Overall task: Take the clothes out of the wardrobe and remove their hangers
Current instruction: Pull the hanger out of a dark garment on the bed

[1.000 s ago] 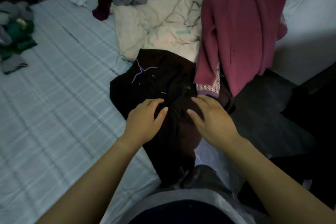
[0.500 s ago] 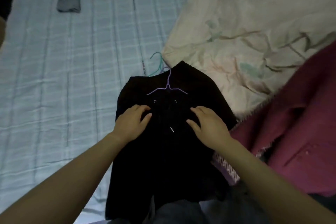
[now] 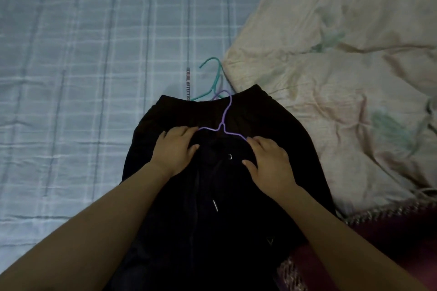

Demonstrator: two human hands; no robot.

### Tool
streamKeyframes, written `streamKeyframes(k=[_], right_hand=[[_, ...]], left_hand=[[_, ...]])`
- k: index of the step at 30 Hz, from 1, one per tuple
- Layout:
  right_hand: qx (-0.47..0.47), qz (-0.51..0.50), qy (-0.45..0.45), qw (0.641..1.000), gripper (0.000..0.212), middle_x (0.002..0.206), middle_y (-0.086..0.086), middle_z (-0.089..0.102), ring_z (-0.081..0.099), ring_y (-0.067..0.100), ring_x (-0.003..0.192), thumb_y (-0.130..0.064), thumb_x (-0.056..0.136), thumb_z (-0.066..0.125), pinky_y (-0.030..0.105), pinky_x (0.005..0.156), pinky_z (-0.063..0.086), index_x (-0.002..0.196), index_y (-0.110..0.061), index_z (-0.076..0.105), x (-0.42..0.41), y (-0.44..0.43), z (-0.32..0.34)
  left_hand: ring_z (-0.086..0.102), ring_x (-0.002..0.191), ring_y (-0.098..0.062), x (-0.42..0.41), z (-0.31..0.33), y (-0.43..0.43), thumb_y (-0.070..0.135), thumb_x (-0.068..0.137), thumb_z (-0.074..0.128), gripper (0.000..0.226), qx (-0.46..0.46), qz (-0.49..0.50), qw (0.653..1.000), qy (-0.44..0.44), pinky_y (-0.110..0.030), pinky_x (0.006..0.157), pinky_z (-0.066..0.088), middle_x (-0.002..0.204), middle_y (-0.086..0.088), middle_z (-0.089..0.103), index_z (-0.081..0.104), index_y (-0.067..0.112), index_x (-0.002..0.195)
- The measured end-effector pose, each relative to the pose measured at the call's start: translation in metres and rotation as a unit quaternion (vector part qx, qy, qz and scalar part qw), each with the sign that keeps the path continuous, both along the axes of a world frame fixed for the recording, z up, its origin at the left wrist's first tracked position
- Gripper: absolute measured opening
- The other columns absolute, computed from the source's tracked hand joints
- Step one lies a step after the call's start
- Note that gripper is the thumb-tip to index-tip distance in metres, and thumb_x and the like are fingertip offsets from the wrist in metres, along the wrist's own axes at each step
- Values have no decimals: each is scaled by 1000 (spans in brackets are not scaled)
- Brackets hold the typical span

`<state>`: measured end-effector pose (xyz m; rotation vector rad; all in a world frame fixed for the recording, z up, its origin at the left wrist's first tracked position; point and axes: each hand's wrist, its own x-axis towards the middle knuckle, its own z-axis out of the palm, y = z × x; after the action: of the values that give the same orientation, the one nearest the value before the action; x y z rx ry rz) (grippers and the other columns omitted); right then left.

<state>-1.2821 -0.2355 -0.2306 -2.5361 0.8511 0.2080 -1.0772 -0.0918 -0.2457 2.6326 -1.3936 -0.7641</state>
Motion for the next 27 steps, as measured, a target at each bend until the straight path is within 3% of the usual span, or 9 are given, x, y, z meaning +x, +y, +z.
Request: streamKeyframes(k=[2,6,9,12,15,19,24,27], right_hand=[[-35,-4,-8,999,53,123,11,57,53,29,113,-29,80,69,49,91,41,127,-12,54,0,0,-6],[-53,-18,14,998,46,111,8,59,53,27,106,-29,81,68,55,96,31,125,-18,56,2,3,-10],[-4,-15,-7,1000,28,100,6,58,51,27,97,-28,86,63,49,89,37,113,-21,63,-3,6,-2],[28,-4,-83,996,18,91,5,61,54,26,85,-22,82,69,38,69,46,99,-18,69,-17,14,17],[57,30,-124,990,23,92,1,66,56,23,87,-17,82,69,42,72,51,105,-19,68,-27,35,51],[74,85,-144,983,34,88,-2,68,56,18,86,-17,83,67,34,74,50,117,-20,63,-30,81,105],[-9,173,-215,961,35,78,-4,66,58,17,72,-15,77,73,35,70,49,111,-18,66,-25,162,165],[-40,231,-257,937,31,80,-2,66,58,15,73,-20,79,65,27,71,44,109,-15,67,-16,225,196]], left_hand=[[46,120,-28,0,-8,0,34,93,50,46,10,5,1000,-8,-53,103,34,132,-7,50,43,21,136],[56,87,-33,2,-4,1,32,95,47,25,-39,-10,998,-43,-40,79,41,92,-11,61,60,13,103],[54,73,-29,-3,12,17,44,94,33,39,-89,-26,995,-33,-33,63,37,77,-6,61,60,16,91],[54,68,-23,-16,40,49,49,91,28,43,-131,-32,991,-25,-33,62,40,73,0,59,61,22,89],[55,65,-21,-32,76,89,47,92,34,37,-161,7,985,-55,-35,61,43,71,3,57,62,24,85],[52,61,-16,-53,124,155,47,91,39,35,-208,101,967,-109,-32,61,40,66,8,55,64,24,86],[55,62,-16,-77,180,261,46,91,36,34,-237,180,945,-138,-38,65,44,65,9,55,63,26,83],[58,68,-18,-87,207,336,45,92,36,34,-263,232,923,-162,-43,69,46,69,8,59,63,26,84]])
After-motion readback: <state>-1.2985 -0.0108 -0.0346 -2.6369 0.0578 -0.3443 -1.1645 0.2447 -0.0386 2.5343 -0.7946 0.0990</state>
